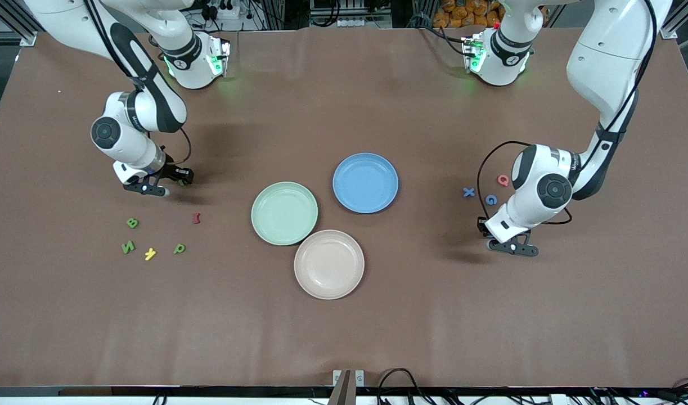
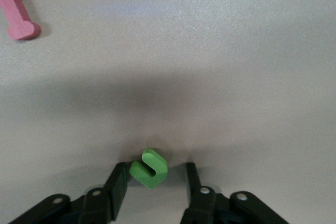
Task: Sort letters by color into matching plates
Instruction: 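Grasp the green u with the right gripper while the left gripper lifts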
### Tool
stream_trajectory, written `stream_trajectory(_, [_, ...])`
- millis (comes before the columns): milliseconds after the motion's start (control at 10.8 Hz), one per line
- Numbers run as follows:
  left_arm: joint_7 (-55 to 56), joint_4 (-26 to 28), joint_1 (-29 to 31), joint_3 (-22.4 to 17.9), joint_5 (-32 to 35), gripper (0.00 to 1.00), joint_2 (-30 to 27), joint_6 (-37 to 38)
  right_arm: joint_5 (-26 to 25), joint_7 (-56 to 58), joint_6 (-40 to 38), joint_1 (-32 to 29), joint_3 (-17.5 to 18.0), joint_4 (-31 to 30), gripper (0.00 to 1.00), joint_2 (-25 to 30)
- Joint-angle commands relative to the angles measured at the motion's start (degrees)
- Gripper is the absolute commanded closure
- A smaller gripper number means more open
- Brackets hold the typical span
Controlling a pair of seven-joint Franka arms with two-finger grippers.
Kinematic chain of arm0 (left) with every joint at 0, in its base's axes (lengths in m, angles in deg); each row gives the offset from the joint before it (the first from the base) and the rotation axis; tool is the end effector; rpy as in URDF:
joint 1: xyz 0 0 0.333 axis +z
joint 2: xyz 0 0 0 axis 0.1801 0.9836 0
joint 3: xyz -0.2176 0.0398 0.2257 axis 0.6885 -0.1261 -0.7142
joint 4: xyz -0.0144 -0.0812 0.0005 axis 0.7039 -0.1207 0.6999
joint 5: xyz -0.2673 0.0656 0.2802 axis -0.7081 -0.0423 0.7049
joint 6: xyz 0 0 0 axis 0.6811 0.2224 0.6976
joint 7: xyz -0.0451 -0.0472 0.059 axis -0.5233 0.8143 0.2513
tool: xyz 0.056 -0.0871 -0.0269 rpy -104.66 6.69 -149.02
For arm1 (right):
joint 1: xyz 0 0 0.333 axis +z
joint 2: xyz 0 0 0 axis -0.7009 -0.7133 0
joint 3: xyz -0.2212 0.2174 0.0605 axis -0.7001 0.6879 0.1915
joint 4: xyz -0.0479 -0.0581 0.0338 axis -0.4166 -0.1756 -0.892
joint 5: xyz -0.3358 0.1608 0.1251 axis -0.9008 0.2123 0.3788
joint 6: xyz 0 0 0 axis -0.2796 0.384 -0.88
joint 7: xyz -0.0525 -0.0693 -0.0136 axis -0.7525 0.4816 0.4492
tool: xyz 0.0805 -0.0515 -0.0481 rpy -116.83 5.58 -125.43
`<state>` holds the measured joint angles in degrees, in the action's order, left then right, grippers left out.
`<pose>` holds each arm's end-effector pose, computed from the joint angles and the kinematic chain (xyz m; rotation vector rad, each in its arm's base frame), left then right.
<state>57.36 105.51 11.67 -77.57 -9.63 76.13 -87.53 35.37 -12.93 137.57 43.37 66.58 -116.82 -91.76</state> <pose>0.5932 -0.1128 0.1812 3.1149 -0.2950 0.0171 0.4273 0.0001 0.1697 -3.1149 0.2969 0.1596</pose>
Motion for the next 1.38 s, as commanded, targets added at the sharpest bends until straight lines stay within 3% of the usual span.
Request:
stream_trajectory(0, [1.25,0.15,-1.03,0.77,1.87,1.00,-1.65,0.22,0.42,0.79,0.91,0.16,-0.01,-1.33,0.53,0.32])
stream_trajectory(1014, [10.03,-0.55,-3.58,5.16,1.87,1.00,-3.41,2.86,0.42,0.79,2.67,-0.02,-0.01,-0.72,0.59,-0.73])
stream_trajectory(1291, [13.20,-1.77,-3.58,7.98,1.78,1.00,-4.29,6.19,0.50,0.71,3.45,-0.10,-0.01,-0.45,0.52,-1.26])
